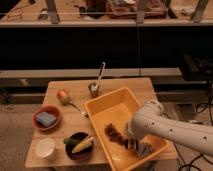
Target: Wipe tray with eraser
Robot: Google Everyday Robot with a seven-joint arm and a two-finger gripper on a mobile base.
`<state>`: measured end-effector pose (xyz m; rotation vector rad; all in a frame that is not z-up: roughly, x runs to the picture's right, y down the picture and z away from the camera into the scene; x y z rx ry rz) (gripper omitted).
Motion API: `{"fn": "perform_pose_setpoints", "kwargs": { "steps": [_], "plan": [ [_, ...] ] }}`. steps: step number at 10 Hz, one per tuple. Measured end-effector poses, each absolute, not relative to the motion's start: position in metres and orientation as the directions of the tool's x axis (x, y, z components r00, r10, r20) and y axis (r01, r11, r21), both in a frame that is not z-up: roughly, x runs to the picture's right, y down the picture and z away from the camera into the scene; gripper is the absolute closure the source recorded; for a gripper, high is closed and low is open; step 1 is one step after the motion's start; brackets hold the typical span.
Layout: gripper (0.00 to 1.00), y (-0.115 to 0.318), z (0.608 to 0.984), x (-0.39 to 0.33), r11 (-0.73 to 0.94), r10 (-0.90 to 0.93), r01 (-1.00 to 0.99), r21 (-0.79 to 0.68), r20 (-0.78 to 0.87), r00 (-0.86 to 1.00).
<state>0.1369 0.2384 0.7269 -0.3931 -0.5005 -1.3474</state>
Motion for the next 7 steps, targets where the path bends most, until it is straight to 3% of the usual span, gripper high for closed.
{"fn": "perform_pose_setpoints", "kwargs": {
  "steps": [3,7],
  "plan": [
    [0.99,0.232,0.740,0.168,0.212,-0.826,0.976,-0.043,0.526,0.202],
    [0.99,0.177,0.767,0.167,0.183,-0.870,0.981,-0.062,0.455,0.191]
  ]
}}
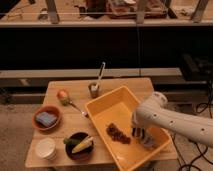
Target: Wipe tray with eraser
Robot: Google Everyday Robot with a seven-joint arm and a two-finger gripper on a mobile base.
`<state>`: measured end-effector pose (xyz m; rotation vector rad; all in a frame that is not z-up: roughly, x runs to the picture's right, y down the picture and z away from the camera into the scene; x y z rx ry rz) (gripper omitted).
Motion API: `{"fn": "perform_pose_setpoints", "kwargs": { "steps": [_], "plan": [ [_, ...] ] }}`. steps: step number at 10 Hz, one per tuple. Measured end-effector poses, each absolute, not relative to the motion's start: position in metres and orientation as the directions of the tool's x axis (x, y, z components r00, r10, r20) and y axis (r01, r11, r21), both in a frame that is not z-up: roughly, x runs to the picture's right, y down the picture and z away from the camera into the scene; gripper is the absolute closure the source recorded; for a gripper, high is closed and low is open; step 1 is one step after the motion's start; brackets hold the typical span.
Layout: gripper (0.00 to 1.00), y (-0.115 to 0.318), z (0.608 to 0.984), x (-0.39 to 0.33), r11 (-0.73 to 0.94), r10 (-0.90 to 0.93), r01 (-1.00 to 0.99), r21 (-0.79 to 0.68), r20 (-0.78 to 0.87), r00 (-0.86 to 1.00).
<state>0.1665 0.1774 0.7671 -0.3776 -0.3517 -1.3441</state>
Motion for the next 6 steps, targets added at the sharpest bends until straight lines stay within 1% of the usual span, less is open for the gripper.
{"fn": "perform_pose_setpoints", "kwargs": {
  "steps": [3,6],
  "plan": [
    [0.99,0.150,0.781,0.150,0.152,-0.892,0.987,-0.044,0.424,0.156],
    [0.99,0.137,0.788,0.101,0.104,-0.907,0.994,0.026,0.413,0.084]
  ]
}}
